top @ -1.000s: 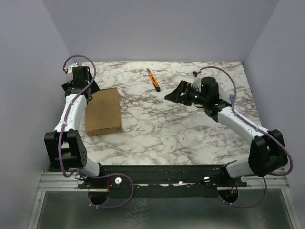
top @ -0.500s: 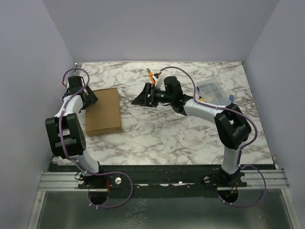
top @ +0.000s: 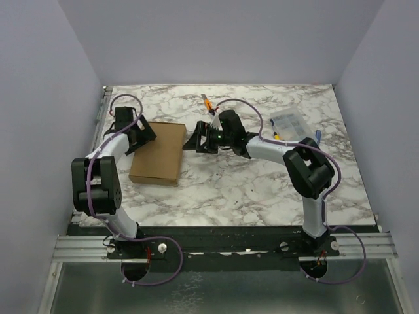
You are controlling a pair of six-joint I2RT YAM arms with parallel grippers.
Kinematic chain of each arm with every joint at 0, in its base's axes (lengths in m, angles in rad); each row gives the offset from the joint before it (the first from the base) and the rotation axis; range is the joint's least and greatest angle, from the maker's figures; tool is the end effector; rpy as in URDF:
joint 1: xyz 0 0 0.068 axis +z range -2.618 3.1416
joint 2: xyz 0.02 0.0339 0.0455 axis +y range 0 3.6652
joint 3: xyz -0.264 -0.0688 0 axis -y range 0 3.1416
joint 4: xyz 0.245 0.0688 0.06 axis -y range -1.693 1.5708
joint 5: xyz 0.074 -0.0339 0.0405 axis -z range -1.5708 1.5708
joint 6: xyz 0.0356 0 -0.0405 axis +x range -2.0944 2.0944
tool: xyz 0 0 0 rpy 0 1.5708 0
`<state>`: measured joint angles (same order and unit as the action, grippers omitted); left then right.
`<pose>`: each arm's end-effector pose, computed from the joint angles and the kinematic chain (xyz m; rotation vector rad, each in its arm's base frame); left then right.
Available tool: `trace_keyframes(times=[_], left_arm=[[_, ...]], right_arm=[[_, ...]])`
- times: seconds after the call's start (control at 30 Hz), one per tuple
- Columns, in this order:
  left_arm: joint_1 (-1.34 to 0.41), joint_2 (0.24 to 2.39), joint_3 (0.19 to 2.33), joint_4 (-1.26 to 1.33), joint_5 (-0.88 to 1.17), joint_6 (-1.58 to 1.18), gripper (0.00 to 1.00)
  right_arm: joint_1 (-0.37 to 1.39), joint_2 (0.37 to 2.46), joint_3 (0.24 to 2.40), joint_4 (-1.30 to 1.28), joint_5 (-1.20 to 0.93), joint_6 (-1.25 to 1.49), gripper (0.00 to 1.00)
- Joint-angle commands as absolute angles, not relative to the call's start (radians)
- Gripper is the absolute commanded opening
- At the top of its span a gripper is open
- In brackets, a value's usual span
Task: Unpack the express box
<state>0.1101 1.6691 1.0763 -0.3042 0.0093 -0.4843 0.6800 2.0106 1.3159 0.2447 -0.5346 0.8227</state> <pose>0.3489 0.0382 0.2035 -0.7211 2.3684 -0.1726 0.3410 0.2991 0.1961 -0.2260 2.2791 1.4186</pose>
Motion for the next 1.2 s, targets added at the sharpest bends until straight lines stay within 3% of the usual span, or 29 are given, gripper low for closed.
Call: trace_keyframes(times=[0.0,0.7,1.0,1.17], left_arm=[[0.006,1.674,1.022,-0.337,0.089,-0.508,0.97],[-0.347,1.437,0.786,-0.158,0.315,-0.677,0.99],[-0.344,1.285,0.725,-0.244,0.091,-0.660,0.99],[-0.321,1.300,0.681,-0.213,0.088,-0.672,0.83]], right_arm=[[0.683,1.982,1.304,0.130,-0.441,0.704,0.97],[0.589,1.647,0.876,0.072,-0.399,0.664,0.97],[0.587,1.558,0.775,0.011,-0.361,0.665,0.99],[0.587,1.527,0.735,0.098,-0.445,0.733,0.91]])
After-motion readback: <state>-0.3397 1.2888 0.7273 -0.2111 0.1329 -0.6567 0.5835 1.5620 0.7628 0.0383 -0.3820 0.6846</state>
